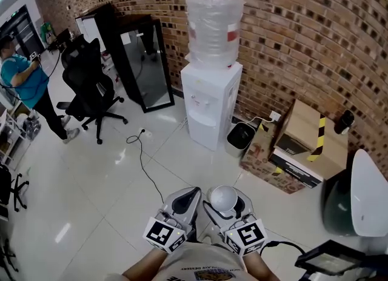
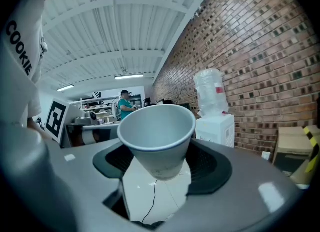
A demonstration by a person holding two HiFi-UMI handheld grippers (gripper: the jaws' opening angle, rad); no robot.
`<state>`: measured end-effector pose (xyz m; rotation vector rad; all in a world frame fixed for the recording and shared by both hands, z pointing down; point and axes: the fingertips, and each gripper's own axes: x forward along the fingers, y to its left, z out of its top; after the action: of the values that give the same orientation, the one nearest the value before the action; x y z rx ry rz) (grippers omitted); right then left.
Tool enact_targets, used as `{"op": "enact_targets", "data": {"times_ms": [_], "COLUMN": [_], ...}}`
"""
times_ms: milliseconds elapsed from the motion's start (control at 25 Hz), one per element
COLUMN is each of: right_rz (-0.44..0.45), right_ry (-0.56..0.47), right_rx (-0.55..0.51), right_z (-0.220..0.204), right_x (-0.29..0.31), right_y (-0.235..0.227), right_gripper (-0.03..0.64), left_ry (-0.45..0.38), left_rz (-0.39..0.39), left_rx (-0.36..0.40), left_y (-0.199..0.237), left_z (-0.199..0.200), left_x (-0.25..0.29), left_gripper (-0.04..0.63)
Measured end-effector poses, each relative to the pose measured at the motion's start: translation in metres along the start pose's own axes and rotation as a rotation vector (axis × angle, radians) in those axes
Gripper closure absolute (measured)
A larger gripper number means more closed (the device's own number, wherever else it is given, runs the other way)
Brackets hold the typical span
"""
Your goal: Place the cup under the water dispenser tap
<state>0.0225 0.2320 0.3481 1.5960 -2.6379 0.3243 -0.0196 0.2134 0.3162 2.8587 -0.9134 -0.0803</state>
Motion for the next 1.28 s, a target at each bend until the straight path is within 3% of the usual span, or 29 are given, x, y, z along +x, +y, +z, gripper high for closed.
{"op": "enact_targets", "data": {"times_ms": [640, 1280], "right_rz": [-0.036, -0.071], "right_ry": [0.033, 0.051], "right_rx": [-0.024, -0.044], "right_z": [0.015, 0.064], "right_x": [0.106, 0.254], "right_y": [-0.066, -0.127], "right_gripper": [0.285, 0.285], "left_ry": [0.017, 0.002], "left_rz": [-0.030, -0.068], "left_rx": [-0.055, -0.100], "left_y": [0.096, 0.235], "left_z": [-0.007, 0.028], "left_x": [0.082, 0.169], "left_gripper": [0.607, 0.608]}}
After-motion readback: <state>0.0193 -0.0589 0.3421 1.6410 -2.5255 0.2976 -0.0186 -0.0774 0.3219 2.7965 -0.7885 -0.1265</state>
